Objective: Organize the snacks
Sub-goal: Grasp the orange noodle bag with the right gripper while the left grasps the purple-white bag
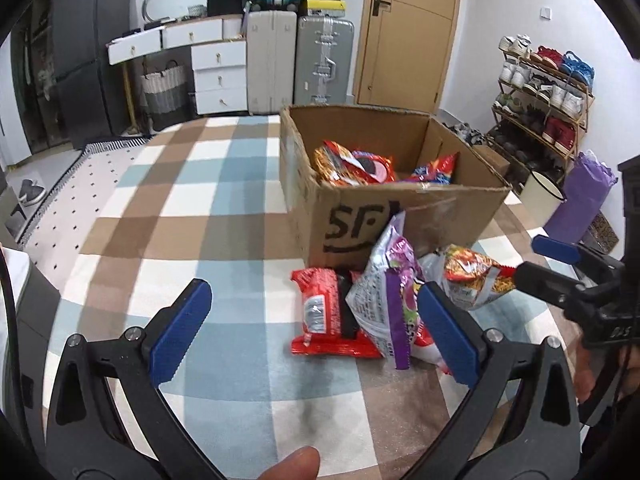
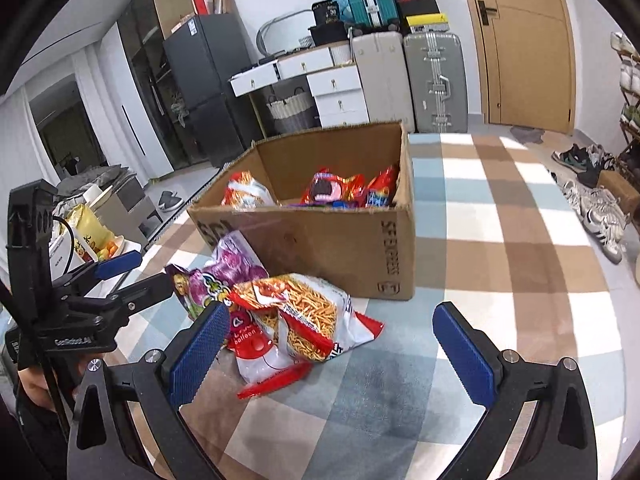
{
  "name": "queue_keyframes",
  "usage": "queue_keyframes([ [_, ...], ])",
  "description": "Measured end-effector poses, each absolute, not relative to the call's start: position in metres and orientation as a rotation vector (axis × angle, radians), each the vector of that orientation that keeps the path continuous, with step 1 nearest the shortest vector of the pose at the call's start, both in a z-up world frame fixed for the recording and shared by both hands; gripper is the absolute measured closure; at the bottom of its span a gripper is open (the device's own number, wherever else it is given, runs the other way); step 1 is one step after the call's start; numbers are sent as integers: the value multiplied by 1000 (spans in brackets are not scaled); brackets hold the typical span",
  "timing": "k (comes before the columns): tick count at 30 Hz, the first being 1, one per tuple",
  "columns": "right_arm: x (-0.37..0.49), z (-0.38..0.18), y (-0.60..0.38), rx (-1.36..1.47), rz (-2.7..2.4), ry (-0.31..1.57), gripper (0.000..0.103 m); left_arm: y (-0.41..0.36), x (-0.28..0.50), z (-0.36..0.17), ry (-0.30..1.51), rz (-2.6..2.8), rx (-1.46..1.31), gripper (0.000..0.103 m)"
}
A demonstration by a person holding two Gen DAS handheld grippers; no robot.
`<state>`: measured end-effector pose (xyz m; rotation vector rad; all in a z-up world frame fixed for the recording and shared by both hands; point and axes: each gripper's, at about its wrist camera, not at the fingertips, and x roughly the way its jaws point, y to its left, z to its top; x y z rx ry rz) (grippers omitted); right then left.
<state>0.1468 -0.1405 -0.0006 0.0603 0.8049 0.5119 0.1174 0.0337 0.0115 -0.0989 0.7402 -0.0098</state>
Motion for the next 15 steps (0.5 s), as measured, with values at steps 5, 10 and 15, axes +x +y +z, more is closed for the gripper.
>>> queue_keyframes([
  [5, 154, -16, -132, 65, 528, 852, 0, 27, 126, -1, 768, -34, -90, 1],
  [10, 159, -27, -125, 60, 546, 879, 0, 25, 134, -12, 792, -42, -98, 1],
  [15, 169, -39, -117, 48, 541, 914, 0, 27, 141, -21, 810, -50, -119, 1],
])
